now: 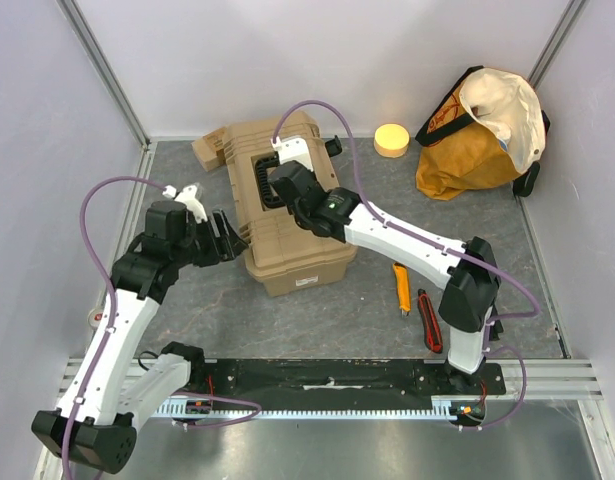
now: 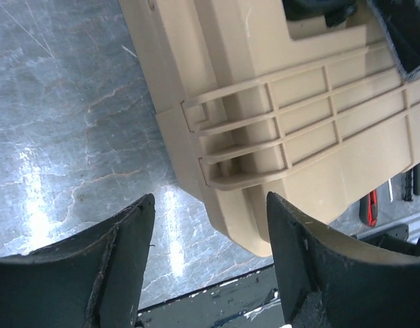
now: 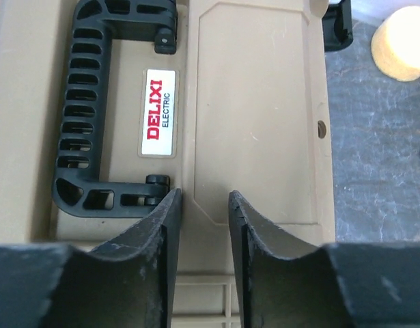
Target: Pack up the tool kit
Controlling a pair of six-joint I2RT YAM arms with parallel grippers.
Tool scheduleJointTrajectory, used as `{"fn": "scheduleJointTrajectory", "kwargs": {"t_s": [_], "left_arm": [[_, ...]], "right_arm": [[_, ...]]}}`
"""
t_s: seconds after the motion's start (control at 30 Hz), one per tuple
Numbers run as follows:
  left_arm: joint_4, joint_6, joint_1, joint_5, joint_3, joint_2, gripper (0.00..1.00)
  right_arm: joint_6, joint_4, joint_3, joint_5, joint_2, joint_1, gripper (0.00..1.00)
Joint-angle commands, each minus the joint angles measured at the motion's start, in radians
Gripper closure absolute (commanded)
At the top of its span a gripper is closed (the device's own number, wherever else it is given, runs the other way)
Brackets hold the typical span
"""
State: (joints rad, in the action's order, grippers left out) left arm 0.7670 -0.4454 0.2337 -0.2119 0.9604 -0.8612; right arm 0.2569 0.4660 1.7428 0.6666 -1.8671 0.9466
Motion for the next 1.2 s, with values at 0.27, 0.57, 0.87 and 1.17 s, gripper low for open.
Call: {"fn": "scheduleJointTrajectory", "kwargs": {"t_s": [0.27, 0.57, 0.87, 1.17], "left_arm": [[0.020, -0.059, 0.003, 0.152, 0.248, 0.002, 0.09], [-0.020, -0.033, 0.004, 0.102, 0.241, 0.008, 0.03], [-0.032, -0.006, 0.003, 0.092, 0.210, 0.027, 0.03], [-0.070, -0.007, 0.000, 0.086, 0.170, 0.014, 0.03]], "right_arm": [[0.027, 0.174, 0.297, -0.154, -0.063, -0.037, 0.41], [0.073, 0.072, 0.299, -0.418, -0.174, -0.069, 0.34], [0.151, 0.046, 0.342, -0.630, -0.282, -0.134, 0.34], [0.162, 0.016, 0.340, -0.875, -0.313, -0.183, 0.33]]}}
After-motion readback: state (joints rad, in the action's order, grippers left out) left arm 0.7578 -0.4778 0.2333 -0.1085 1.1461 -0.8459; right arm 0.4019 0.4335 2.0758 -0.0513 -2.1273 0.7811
